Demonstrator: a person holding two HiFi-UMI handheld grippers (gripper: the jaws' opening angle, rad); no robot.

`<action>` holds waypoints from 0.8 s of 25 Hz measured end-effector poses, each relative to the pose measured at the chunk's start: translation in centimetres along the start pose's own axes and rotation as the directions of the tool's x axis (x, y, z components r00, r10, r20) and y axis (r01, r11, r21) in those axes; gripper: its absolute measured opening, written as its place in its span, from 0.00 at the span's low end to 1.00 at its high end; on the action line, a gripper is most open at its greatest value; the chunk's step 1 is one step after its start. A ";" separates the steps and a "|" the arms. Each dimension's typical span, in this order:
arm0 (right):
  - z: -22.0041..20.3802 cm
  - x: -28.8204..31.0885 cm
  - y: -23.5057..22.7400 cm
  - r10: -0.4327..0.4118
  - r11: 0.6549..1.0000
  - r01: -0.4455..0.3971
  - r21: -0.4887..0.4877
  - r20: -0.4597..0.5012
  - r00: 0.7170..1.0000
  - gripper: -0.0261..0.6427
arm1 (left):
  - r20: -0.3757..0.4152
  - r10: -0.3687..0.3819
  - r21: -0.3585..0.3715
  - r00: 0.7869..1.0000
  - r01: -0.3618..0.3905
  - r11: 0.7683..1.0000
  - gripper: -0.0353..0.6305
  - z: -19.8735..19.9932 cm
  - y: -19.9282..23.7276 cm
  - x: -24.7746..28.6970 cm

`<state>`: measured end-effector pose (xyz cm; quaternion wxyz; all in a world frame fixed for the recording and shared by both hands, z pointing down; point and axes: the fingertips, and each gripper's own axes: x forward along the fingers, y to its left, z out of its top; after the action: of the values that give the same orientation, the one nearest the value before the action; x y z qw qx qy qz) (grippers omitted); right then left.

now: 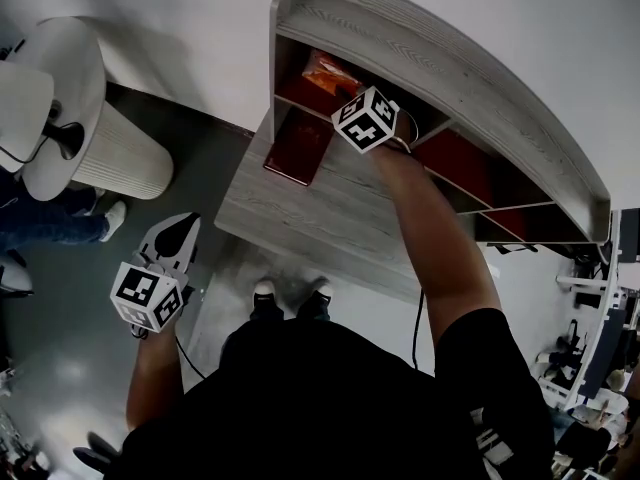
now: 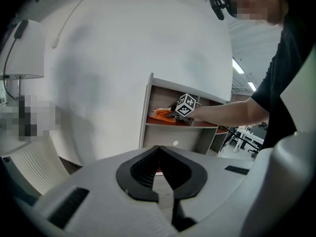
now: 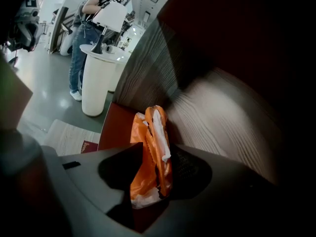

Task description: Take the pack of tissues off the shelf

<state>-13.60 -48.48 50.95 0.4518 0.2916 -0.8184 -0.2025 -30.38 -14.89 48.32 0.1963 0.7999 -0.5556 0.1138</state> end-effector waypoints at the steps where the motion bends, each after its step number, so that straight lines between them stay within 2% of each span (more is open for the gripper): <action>1: -0.1 -0.1 -0.1 -0.004 1.000 0.004 -0.004 -0.001 1.000 0.28 | -0.002 -0.003 -0.001 1.000 0.003 1.000 0.08 0.0 -0.1 0.0; 7: 0.0 -0.5 -0.4 -0.019 1.000 0.019 -0.013 0.008 1.000 0.14 | -0.023 -0.017 -0.008 1.000 0.017 1.000 0.08 -0.5 -0.5 -0.2; 15: -0.1 -1.3 -0.2 -0.026 1.000 0.027 -0.013 0.009 1.000 0.10 | -0.032 -0.021 0.027 0.999 0.022 0.999 0.08 -0.4 -1.1 -0.4; 20: -0.5 -1.9 -0.1 -0.025 1.000 0.025 -0.015 0.000 1.000 0.09 | -0.025 -0.023 0.023 0.999 0.024 0.999 0.08 -0.3 -1.2 -0.8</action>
<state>-12.37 -47.35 49.97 0.4517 0.2984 -0.8130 -0.2144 -29.53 -13.70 48.03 0.1949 0.8073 -0.5421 0.1279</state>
